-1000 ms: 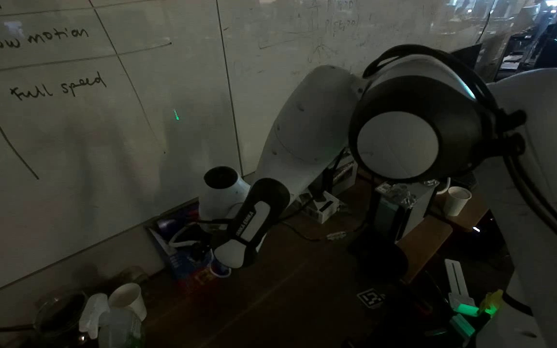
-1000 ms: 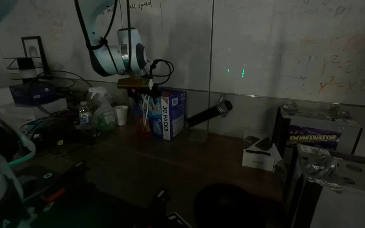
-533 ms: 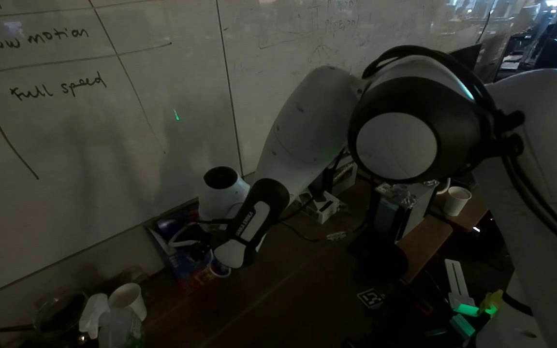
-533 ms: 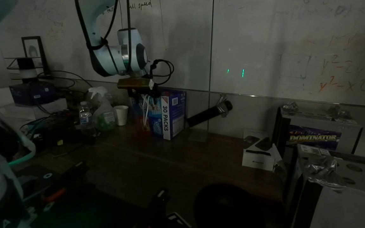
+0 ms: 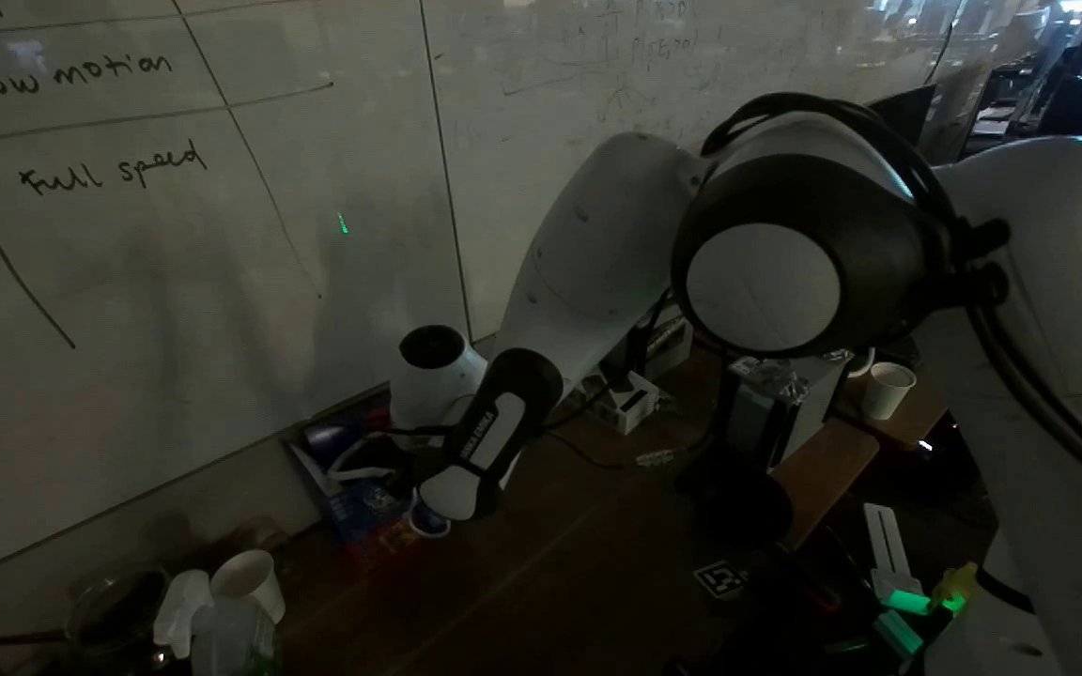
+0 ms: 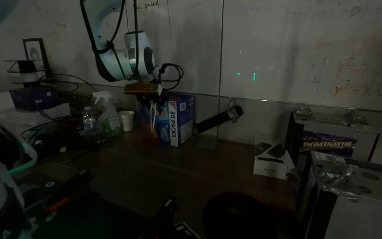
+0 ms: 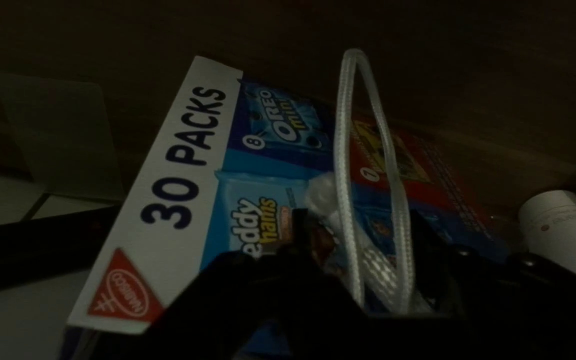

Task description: Put the white ropes in the blue box

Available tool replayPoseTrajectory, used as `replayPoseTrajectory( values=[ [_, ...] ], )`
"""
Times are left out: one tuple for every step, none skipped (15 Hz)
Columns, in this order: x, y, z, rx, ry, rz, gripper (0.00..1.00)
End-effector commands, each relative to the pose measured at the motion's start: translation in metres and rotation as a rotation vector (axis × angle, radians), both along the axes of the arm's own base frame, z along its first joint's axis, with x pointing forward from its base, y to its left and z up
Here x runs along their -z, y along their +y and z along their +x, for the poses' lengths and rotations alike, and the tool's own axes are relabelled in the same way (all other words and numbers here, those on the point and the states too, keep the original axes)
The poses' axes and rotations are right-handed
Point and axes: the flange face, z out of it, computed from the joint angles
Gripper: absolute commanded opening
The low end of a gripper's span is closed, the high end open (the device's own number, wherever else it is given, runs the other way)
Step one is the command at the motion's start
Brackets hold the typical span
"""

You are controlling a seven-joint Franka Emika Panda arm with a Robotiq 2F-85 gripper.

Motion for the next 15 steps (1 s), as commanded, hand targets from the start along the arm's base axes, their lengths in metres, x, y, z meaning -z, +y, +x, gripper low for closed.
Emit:
replayPoseTrajectory(
  values=[
    [0.001, 0.000, 0.005, -0.001, -0.014, -0.001, 0.19],
    [0.002, 0.000, 0.005, 0.000, -0.013, -0.002, 0.13],
    [0.002, -0.001, 0.004, 0.002, -0.011, -0.003, 0.07],
    [0.002, 0.000, 0.004, 0.003, -0.009, -0.005, 0.06],
    [0.000, 0.001, 0.004, 0.006, -0.005, -0.010, 0.04],
    [-0.004, 0.003, 0.003, 0.005, 0.003, -0.014, 0.06],
    [-0.008, 0.006, 0.002, 0.004, 0.009, -0.017, 0.08],
    [-0.012, 0.009, 0.000, 0.002, 0.013, -0.019, 0.08],
    [-0.018, 0.013, -0.002, -0.001, 0.016, -0.019, 0.08],
    [-0.024, 0.017, -0.003, -0.002, 0.016, -0.020, 0.08],
    [-0.030, 0.022, -0.004, -0.004, 0.016, -0.023, 0.08],
    [-0.038, 0.028, -0.006, -0.005, 0.012, -0.026, 0.08],
    [-0.047, 0.033, -0.007, -0.005, 0.006, -0.029, 0.08],
    [-0.056, 0.039, -0.006, 0.000, -0.006, -0.035, 0.08],
    [-0.067, 0.045, -0.006, 0.006, -0.015, -0.036, 0.08]
  ],
)
